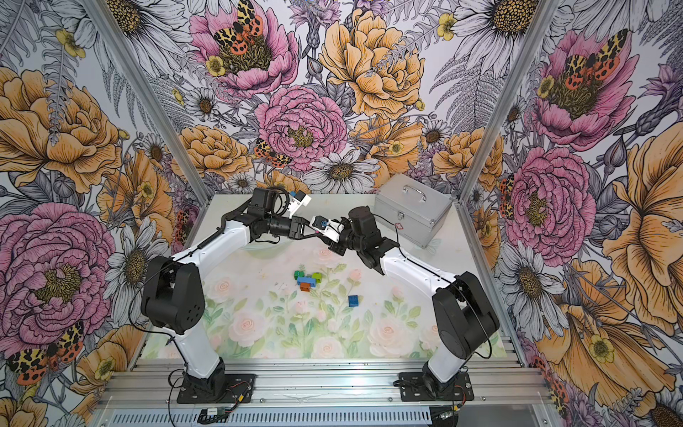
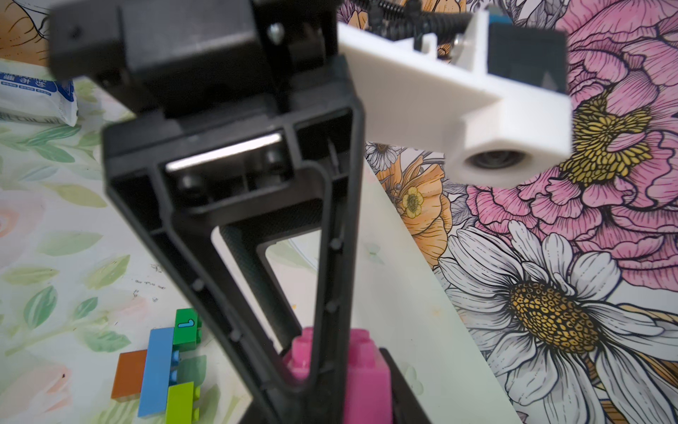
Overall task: Assemble the letter v with lego
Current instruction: Pick up the lego brick from the center of the board, then place the lego brick at the center of the board.
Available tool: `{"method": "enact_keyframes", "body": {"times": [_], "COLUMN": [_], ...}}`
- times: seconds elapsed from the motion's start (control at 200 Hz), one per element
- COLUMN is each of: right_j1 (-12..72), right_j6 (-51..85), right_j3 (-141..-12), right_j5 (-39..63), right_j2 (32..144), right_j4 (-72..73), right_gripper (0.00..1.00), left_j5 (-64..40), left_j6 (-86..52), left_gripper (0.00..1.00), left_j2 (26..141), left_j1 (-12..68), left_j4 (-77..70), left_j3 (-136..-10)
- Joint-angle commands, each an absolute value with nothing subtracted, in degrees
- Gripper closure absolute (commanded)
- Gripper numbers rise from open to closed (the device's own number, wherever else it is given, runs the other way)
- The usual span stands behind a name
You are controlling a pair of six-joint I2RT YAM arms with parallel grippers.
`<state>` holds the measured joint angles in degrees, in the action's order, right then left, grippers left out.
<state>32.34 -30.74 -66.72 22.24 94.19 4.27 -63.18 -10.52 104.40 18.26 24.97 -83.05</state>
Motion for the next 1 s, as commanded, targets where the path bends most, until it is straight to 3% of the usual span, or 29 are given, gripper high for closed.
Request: {"method": "enact_keyframes", "body": {"times": [0.0, 0.24, 0.255, 0.27, 0.48, 0.665, 0.791, 0.996], "right_j1": [32.95, 33.96, 34.05, 34.16, 34.8, 38.44, 41.75, 44.33], "right_j6": [-29.27, -18.2, -16.88, -15.61, 3.28, 31.06, 46.39, 52.87], "right_j3": [-67.87, -67.06, -66.99, -66.91, -64.33, -69.1, -71.74, -75.67], "right_j5": [21.81, 18.11, 17.72, 17.22, 6.27, -13.9, -15.85, -18.36], "right_j2": [94.32, 94.34, 94.27, 94.22, 92.74, 96.34, 101.76, 108.66], "right_j4": [5.91, 4.41, 3.94, 3.67, -2.29, -19.26, -25.49, -27.87], "right_gripper": [0.73, 0.8, 0.8, 0.8, 0.83, 0.85, 0.85, 0.84], "left_j5": [-63.19, -58.43, -58.0, -57.57, -51.64, -32.45, -21.21, -14.45], "left_j6": [-10.79, -12.99, -13.13, -13.25, -18.19, -27.44, -31.24, -33.65], "left_gripper": [0.65, 0.13, 0.04, 0.02, 0.01, 0.01, 0.02, 0.01], "left_j2": [106.26, 104.87, 104.9, 102.85, 96.58, 87.96, 82.55, 76.61], "left_j1": [18.33, 15.94, 15.76, 15.54, 10.64, 6.9, 6.25, 5.27], "left_j4": [24.86, 24.45, 24.35, 24.18, 19.91, 19.34, 19.62, 19.78], "left_j3": [-83.57, -83.87, -83.77, -83.62, -78.1, -71.04, -64.4, -53.14]}}
